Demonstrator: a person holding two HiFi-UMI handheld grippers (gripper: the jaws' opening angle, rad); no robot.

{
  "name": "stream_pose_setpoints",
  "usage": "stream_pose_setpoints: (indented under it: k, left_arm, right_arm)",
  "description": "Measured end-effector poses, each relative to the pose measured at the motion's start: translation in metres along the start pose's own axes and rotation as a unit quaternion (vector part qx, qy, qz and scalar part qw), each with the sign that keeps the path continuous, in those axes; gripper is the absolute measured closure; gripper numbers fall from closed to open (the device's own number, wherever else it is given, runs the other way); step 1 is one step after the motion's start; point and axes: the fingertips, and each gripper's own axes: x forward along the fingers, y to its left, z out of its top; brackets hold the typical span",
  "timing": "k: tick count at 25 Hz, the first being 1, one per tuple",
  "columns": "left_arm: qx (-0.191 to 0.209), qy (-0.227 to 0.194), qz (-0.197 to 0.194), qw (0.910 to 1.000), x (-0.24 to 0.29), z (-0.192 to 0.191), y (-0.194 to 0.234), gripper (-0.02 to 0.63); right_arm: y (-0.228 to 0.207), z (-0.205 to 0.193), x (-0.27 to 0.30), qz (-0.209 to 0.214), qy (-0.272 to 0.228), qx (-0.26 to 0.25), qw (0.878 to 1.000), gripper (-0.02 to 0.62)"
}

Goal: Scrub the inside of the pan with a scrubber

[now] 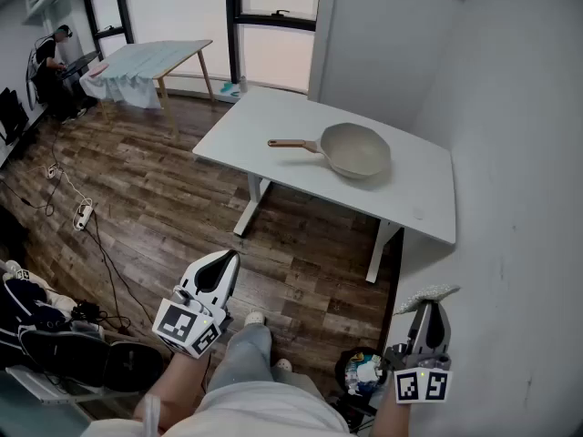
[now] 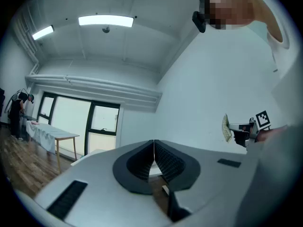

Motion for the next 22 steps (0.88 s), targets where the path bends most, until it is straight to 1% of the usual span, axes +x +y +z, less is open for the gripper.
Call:
stream_pose_setpoints:
  k: [10,15,22]
  left_arm:
    - [-0.004,0.005,-0.007,1.0,0.009,0.004,-0.004,0.592]
    - [-0.002,0.001,-0.011,0.9999,0.014,0.008,-0.009,0.592]
    - [0.002,0.004,-0.016,0.9999,0.025,0.011,-0.009,0.592]
  right_arm:
    - [0.0,0.005,0.005,0.011,0.002,0.004,1.0,0.568]
    - [-0.002,0.014,0.004,0.019,-0.012,0.004,1.0,0.567]
    - [-0.002,0.015,0.016,0.026,-0.014,0.012,0.999,0.568]
